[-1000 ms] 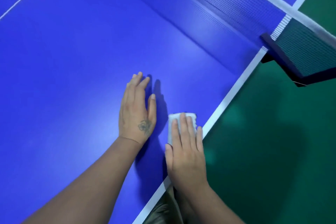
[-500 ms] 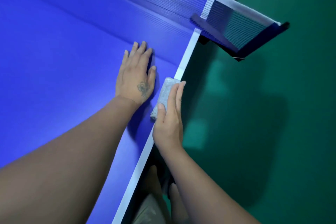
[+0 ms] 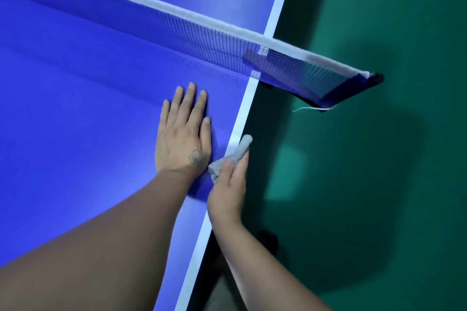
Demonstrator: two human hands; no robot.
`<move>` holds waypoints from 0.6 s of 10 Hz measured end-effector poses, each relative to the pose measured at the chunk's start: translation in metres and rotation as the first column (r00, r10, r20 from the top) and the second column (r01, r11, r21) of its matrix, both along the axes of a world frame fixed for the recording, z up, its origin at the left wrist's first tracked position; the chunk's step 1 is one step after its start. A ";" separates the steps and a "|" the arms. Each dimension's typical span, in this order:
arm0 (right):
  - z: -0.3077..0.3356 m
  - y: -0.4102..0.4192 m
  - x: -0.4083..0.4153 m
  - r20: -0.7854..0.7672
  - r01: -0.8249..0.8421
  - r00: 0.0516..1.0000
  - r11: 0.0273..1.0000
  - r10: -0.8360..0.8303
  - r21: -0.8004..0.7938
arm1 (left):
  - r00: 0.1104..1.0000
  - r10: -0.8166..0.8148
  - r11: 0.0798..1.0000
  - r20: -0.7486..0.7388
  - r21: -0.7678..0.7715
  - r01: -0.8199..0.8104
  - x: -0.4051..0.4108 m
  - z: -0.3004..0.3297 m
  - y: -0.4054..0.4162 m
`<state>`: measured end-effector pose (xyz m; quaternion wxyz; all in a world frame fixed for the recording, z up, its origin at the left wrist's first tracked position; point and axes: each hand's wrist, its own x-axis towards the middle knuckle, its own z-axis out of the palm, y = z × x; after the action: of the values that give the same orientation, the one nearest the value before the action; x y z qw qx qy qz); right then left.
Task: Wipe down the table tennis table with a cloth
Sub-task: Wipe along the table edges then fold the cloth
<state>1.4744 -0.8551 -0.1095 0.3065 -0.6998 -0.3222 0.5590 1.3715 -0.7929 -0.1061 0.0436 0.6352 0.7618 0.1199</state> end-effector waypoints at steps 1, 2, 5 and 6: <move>-0.007 0.050 0.002 0.036 -0.004 0.999 1.000 0.004 -0.002 | 1.000 0.009 1.000 0.002 0.002 -0.009 0.000 -0.002 0.002; -0.006 0.101 0.006 0.050 -0.028 0.998 0.999 0.027 0.019 | 1.000 0.019 1.000 0.009 -0.001 -0.019 0.000 -0.003 0.002; 0.006 0.126 0.011 0.083 -0.086 0.993 0.995 0.089 -0.040 | 1.000 0.018 1.000 0.017 -0.001 -0.018 0.001 -0.003 0.002; 0.010 0.071 0.012 0.113 -0.183 0.975 0.981 0.189 -0.061 | 1.000 0.012 1.000 0.024 0.012 -0.012 0.000 -0.002 0.001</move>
<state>1.4868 -0.7839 -0.0994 0.2153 -0.7059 -0.3897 0.5509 1.3713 -0.7916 -0.1084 0.0484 0.6294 0.7642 0.1325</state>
